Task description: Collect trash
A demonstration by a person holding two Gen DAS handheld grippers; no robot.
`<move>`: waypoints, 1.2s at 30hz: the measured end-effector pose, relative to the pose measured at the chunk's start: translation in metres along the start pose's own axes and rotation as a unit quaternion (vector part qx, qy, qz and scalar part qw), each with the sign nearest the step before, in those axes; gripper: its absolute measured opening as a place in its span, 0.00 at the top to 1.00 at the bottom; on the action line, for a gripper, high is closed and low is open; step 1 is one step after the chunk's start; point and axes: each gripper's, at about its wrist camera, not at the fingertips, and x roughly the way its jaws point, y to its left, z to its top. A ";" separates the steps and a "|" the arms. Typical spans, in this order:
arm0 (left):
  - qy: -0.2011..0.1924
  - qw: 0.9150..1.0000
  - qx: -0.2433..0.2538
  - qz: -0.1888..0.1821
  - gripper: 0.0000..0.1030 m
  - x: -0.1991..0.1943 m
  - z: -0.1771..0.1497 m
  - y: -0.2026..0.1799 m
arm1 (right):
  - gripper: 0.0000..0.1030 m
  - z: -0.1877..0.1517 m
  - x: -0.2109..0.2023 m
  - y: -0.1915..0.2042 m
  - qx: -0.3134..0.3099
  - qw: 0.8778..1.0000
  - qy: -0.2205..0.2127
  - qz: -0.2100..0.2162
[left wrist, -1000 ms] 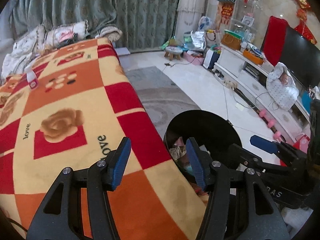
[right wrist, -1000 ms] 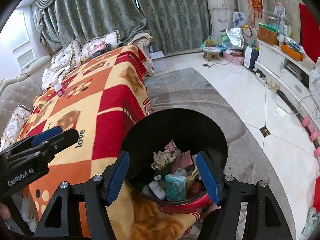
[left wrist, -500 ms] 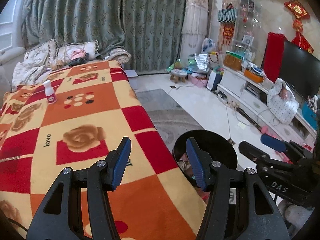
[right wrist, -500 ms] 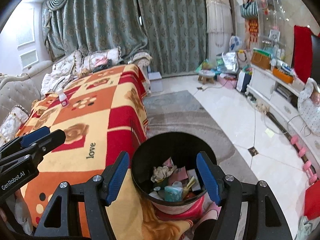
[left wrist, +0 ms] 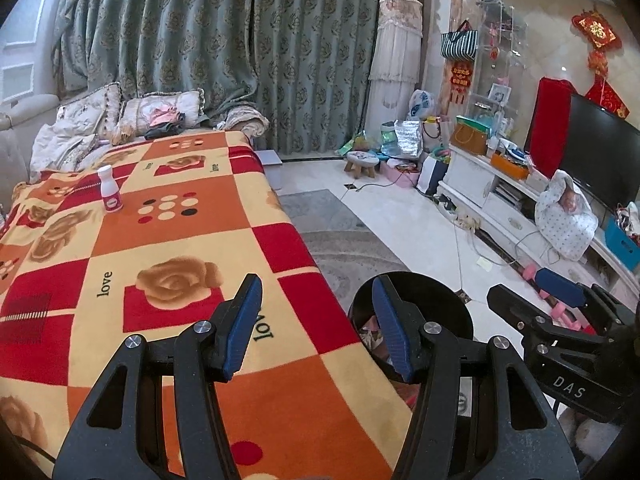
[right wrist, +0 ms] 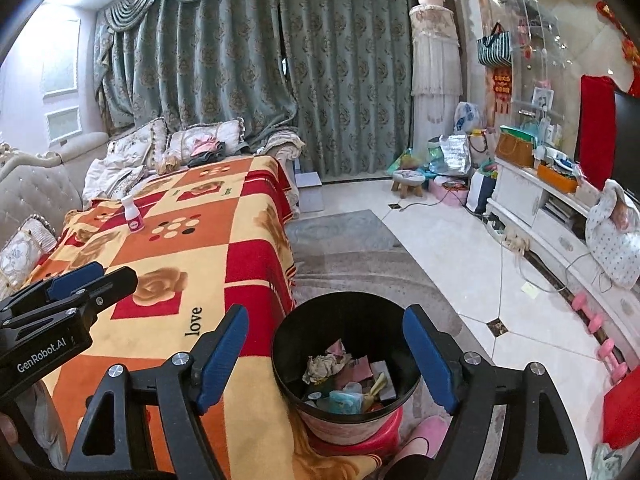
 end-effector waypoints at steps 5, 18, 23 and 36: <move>-0.003 1.000 -0.001 -0.004 0.46 -0.002 0.000 -0.002 | 0.25 0.001 -0.004 0.000 -0.001 1.000 -0.006 -0.002; -0.001 1.000 0.002 -0.007 0.46 -0.003 0.002 -0.008 | 0.25 0.001 -0.004 -0.001 -0.002 1.000 -0.003 -0.004; 0.000 1.000 0.005 -0.007 0.46 -0.002 0.001 -0.011 | 0.25 0.001 -0.001 -0.003 -0.001 1.000 0.001 -0.006; 0.002 1.000 0.006 -0.010 0.46 0.000 -0.001 -0.012 | 0.25 0.000 0.001 -0.005 0.001 1.000 0.004 -0.008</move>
